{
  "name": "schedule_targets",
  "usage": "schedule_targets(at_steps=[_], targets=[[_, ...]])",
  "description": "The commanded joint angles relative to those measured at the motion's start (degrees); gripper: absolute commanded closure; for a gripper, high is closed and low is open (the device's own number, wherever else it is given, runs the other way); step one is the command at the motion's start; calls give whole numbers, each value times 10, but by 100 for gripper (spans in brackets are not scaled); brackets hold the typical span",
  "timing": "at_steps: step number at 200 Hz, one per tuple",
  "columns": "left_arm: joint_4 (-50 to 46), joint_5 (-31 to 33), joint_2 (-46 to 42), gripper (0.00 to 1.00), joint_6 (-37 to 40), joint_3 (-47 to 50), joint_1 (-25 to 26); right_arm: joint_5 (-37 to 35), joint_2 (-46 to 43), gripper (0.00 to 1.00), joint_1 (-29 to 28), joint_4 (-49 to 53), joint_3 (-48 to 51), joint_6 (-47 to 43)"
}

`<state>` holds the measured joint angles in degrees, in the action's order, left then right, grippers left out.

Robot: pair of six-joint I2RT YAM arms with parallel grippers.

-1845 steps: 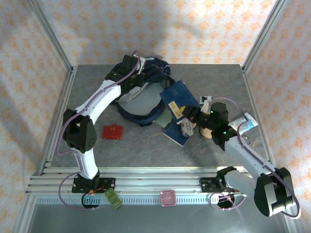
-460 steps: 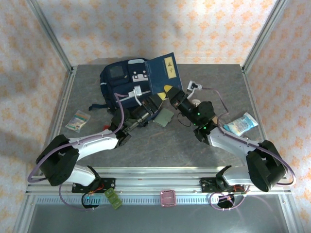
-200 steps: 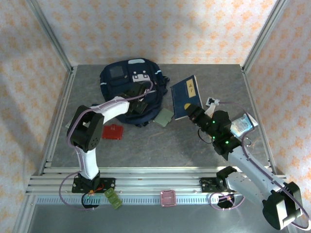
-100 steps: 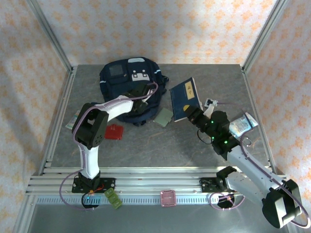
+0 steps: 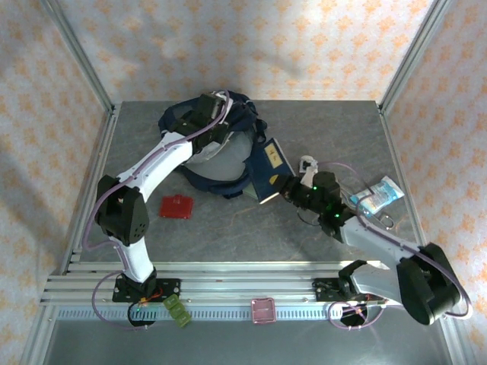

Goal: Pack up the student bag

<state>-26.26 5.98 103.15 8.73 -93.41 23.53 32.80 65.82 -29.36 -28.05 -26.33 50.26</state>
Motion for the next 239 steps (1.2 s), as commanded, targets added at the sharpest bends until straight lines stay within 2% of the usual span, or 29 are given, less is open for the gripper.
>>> schedule_targets(at_steps=[1,34,98,144,159,178,194,208,224,239], targets=[[9,9,-25,100,-46,-47,-2,45,55,100,-24,-133,-36,32],[17,3,-36,100,-78,-56,-2,67,180,100,-30,-244,-103,100],[18,-4,-54,100,-91,-75,-2,70,440,100,-38,-337,-307,218],[15,-14,-57,100,-99,-94,-2,40,610,100,-44,-228,-520,236],[16,-23,-56,100,-104,-94,-2,41,662,96,-46,-166,-599,238],[19,-24,-57,100,-107,-87,-2,46,703,80,-46,-45,-677,219],[21,-26,-58,100,-107,-76,-1,23,693,67,-46,67,-689,180],[27,-29,-62,100,-107,-62,-1,2,667,59,-45,120,-669,150],[36,-34,-68,100,-110,-44,-1,-8,632,55,-40,147,-630,138],[43,-38,-75,100,-113,-31,-1,-15,603,55,-35,129,-584,141]])
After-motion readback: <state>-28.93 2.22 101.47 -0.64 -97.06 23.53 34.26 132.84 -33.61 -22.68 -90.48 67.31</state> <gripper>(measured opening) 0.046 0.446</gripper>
